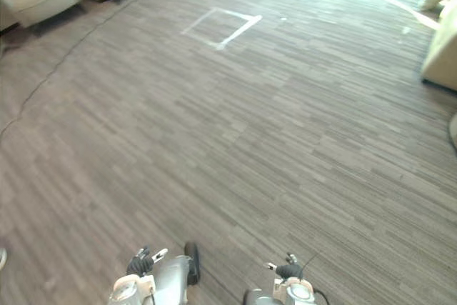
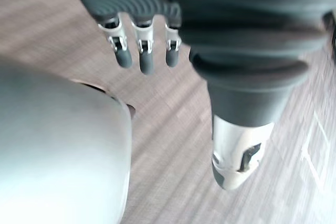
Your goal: Pick up cushions and gather them together orderly.
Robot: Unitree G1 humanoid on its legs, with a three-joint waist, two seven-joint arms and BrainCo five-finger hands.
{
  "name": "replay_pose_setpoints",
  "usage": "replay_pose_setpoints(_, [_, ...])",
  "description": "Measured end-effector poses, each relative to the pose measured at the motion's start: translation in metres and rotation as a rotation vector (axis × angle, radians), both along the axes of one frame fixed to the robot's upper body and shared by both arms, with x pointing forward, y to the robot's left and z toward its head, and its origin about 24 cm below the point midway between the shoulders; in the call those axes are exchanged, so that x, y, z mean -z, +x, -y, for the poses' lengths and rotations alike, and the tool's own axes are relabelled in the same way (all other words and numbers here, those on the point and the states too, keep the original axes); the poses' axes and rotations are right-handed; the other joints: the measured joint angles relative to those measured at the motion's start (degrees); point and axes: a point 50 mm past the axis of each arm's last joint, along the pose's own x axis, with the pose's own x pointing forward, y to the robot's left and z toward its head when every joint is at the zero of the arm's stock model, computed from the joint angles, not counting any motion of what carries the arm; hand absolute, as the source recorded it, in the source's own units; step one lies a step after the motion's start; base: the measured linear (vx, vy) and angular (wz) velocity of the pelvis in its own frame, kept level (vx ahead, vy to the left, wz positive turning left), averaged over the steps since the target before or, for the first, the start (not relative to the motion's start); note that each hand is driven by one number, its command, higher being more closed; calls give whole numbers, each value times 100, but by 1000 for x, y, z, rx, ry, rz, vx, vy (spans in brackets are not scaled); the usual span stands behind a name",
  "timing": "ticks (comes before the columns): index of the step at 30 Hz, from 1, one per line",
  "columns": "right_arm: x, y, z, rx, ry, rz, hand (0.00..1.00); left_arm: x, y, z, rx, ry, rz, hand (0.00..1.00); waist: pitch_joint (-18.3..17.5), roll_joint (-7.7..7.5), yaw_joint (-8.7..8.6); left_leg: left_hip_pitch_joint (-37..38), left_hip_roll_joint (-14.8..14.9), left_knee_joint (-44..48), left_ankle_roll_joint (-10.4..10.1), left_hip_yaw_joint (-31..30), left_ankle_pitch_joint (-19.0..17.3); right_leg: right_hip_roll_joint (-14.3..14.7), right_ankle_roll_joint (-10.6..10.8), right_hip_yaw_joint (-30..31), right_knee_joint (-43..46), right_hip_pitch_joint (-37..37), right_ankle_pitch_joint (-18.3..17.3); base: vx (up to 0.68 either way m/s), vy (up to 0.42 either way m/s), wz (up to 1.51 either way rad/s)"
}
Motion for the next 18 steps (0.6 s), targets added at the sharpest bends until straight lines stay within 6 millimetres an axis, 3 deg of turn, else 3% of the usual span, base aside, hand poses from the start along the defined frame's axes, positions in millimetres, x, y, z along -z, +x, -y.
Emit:
replay_pose_setpoints(1, [1,-1,-5,-3,10,-3,0,0,0,-2,0,6,-2,0,-76,-108,-31,-108,-56,346,119,-3,-297,-93,16,13,317,-132,11,665,319,-75])
replay_pose_setpoints(2, [2,-3,-5,-5,11,-10,0,0,0,-5,-8,8,-3,0,-110,-178,-42,-103,-90,775,303,78,-648,-200,54,52,1194,-440,-4,524,263,-46])
replay_pose_setpoints(3, [3,-6,-5,-1,16,-15,0,0,-1,-6,-7,12,-7,0,-126,-221,-45,-24,-94,860,348,145,-782,-274,121,73,1630,-591,10,744,364,-53])
replay_pose_setpoints(4, [2,-2,-5,-5,16,-7,0,2,-4,-9,-1,24,-29,0,-85,-312,-88,434,-222,932,489,417,-1199,-577,834,91,3350,-1195,415,596,269,-37])
replay_pose_setpoints(5, [1,0,-5,-9,19,-1,0,2,-3,-10,3,28,-31,0,-60,-302,-106,675,-250,918,533,483,-1365,-693,941,11,3919,-1400,490,705,270,-52])
replay_pose_setpoints(6, [-1,4,-5,-21,19,15,0,5,-9,-10,-1,29,-61,0,-31,-254,-148,1195,-255,794,557,610,-1594,-899,685,-372,4670,-1704,379,574,169,-51])
replay_pose_setpoints(8, [-4,12,-4,-76,-8,37,0,8,-14,-8,20,37,-98,0,-12,-156,-227,2173,-257,11,533,866,-1622,-1055,147,-1285,4704,-2162,44,607,140,-55])
replay_pose_setpoints(10, [-7,19,-2,-90,-19,58,0,9,-15,-5,48,39,-104,0,-23,-69,-277,2615,-184,-463,480,1023,-1587,-956,59,-1880,4099,-2581,-55,447,75,-39])
replay_pose_setpoints(11, [-9,24,0,-91,-28,73,0,10,-16,-1,68,35,-113,0,-33,-29,-315,2874,-130,-725,452,1170,-1570,-825,29,-2288,3282,-2939,26,585,50,-28])
replay_pose_setpoints(13, [-13,28,3,-84,-33,97,0,10,-13,2,99,38,-115,0,-27,-21,-383,3176,-104,-984,452,1242,-1570,-637,-51,-2552,2159,-3281,491,598,-6,-9])
replay_pose_setpoints(14, [-14,30,4,-84,-37,105,0,11,-16,5,117,38,-129,0,-24,-35,-459,3488,-132,-1161,446,1235,-1573,-473,-72,-2569,1151,-3371,1137,793,-111,22])
replay_pose_setpoints(15, [-13,29,5,-82,-37,102,0,12,-20,4,129,48,-140,0,-10,-97,-532,3762,-250,-1190,387,1117,-1583,-411,-341,-2360,805,-3279,2005,672,-104,27])
replay_pose_setpoints(16, [-14,28,7,-79,-43,101,0,13,-21,4,132,48,-144,0,-17,-64,-574,3852,-220,-1166,351,1049,-1575,-385,-585,-2285,949,-3284,2233,688,-134,3])
replay_pose_setpoints(17, [-16,31,13,-79,-58,107,0,14,-21,11,144,35,-149,0,-89,210,-559,3784,19,-751,125,907,-1445,-305,-627,-2194,1556,-3413,1675,572,-155,-19])
replay_pose_setpoints(18, [-17,33,17,-51,-59,121,0,15,-20,17,157,22,-145,0,-64,257,-568,3462,157,188,-179,675,-1260,-299,-664,-2210,1852,-3374,1324,829,-236,-36])
